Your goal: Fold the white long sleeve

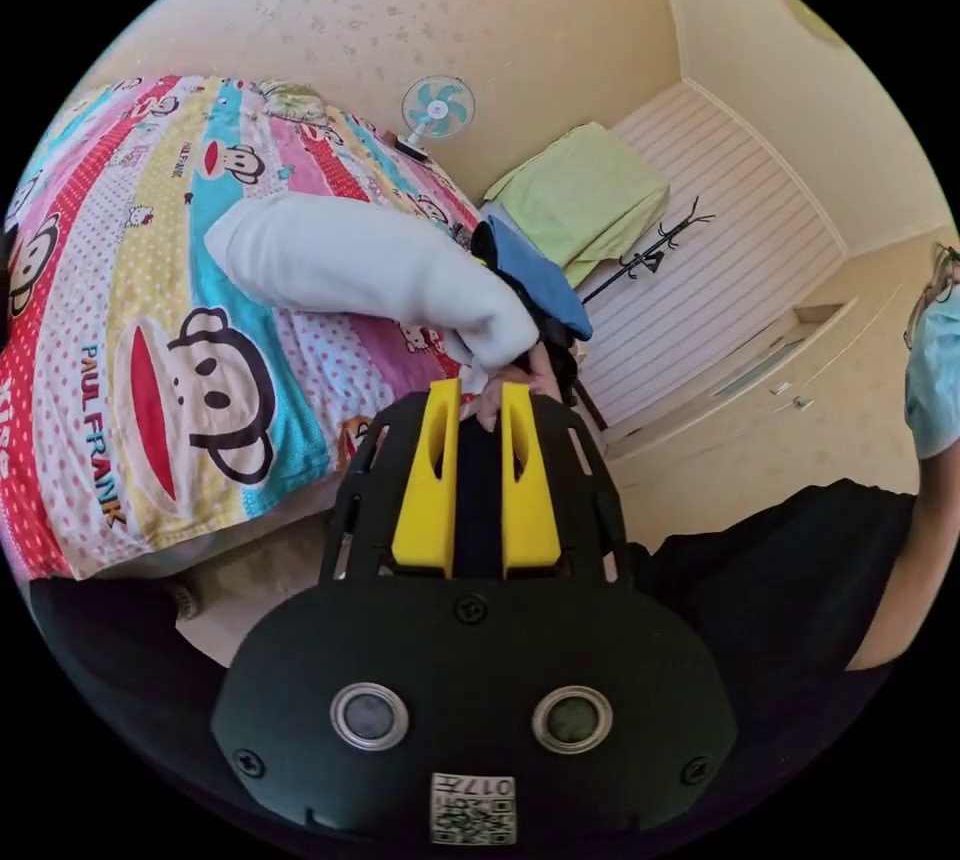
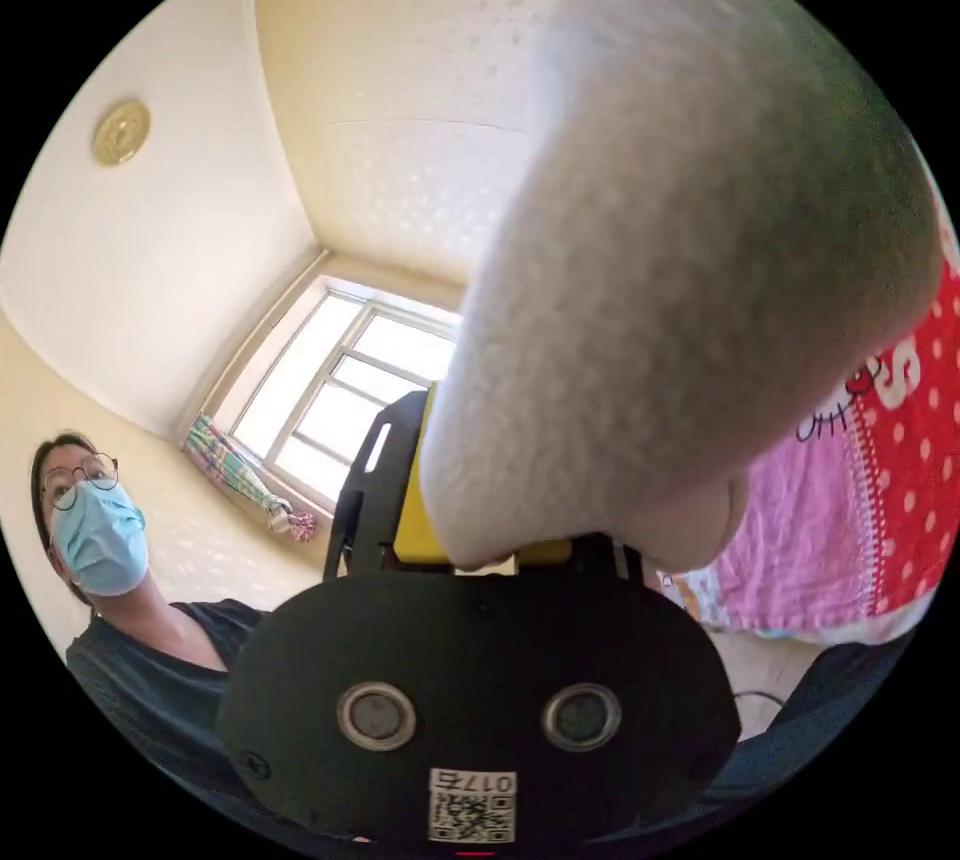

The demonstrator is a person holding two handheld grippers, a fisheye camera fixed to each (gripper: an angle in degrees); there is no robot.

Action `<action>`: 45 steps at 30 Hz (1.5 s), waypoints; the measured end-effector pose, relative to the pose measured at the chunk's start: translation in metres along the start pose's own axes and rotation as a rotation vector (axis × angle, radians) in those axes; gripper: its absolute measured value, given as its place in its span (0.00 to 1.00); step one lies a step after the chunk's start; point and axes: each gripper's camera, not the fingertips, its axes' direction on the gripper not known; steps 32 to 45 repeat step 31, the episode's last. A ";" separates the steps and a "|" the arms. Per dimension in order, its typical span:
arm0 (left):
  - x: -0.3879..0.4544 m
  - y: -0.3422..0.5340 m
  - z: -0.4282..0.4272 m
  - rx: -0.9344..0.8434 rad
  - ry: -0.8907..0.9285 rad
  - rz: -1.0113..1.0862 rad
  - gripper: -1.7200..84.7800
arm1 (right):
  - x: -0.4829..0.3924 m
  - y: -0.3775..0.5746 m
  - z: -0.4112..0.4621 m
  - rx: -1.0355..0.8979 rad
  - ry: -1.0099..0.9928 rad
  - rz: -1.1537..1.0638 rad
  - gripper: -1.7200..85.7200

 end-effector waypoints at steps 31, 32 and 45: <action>-0.256 -0.037 -0.025 0.179 -0.730 -0.444 0.15 | 0.055 0.032 0.293 -0.552 0.959 -0.302 0.07; -0.256 -0.037 -0.025 0.179 -0.730 -0.444 0.15 | 0.055 0.032 0.293 -0.552 0.959 -0.302 0.07; -0.256 -0.037 -0.025 0.179 -0.730 -0.444 0.15 | 0.055 0.032 0.293 -0.552 0.959 -0.302 0.07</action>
